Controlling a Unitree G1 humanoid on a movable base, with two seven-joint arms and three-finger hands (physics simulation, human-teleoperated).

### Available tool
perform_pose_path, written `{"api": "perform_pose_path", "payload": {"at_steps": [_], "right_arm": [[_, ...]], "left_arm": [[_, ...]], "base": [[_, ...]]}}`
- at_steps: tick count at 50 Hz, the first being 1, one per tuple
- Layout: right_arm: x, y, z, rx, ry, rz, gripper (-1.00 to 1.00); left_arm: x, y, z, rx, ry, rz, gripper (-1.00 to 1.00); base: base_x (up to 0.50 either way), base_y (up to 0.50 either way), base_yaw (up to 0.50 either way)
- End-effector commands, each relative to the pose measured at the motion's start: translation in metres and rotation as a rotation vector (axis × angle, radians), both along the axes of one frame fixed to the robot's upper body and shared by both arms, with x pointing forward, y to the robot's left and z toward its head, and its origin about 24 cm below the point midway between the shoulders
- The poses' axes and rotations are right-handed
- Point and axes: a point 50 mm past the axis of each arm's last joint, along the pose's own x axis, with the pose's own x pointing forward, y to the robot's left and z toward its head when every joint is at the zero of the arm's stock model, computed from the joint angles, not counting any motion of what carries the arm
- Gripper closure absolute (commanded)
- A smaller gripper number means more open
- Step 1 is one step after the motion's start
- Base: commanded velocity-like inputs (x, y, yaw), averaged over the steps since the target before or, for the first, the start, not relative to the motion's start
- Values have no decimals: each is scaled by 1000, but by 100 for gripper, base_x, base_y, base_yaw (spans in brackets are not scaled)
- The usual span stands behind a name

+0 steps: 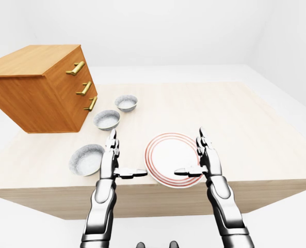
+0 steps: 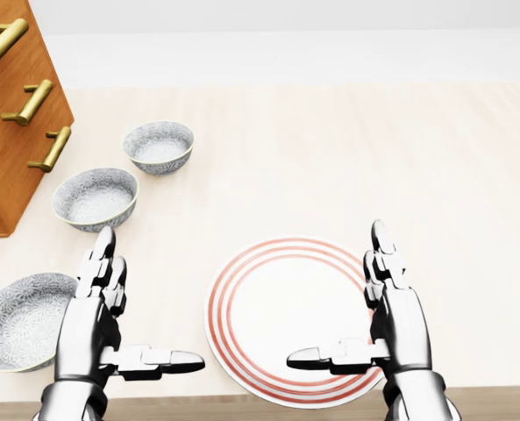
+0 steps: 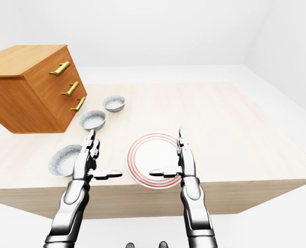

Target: Put the bowl in the middle on the plate.

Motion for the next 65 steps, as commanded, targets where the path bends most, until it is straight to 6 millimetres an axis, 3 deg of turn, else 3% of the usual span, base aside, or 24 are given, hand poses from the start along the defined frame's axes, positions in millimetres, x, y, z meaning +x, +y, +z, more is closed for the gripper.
{"api": "perform_pose_path", "payload": {"at_steps": [1,24,34,43,55,65], "right_arm": [[1,-5,-5,-32,23,6,-100],[1,-3,-9,-85,36,4,-100],[0,-5,-9,-211,40,-9,-100],[1,-15,6,-256,36,-30,-100],[-10,-27,41,-422,-81,3,-100],[-16,-46,34,-450,-31,-34,-100]], "left_arm": [[1,7,-4,17,21,2,-100],[1,8,-7,37,37,14,-100],[0,8,-9,41,51,21,-100],[-2,5,-9,58,50,15,-100],[-1,6,-12,62,56,21,-100],[2,6,-16,59,61,17,-100]], "base": [[0,0,0],[0,0,0],[0,0,0],[0,0,0],[0,0,0],[0,0,0]]}}
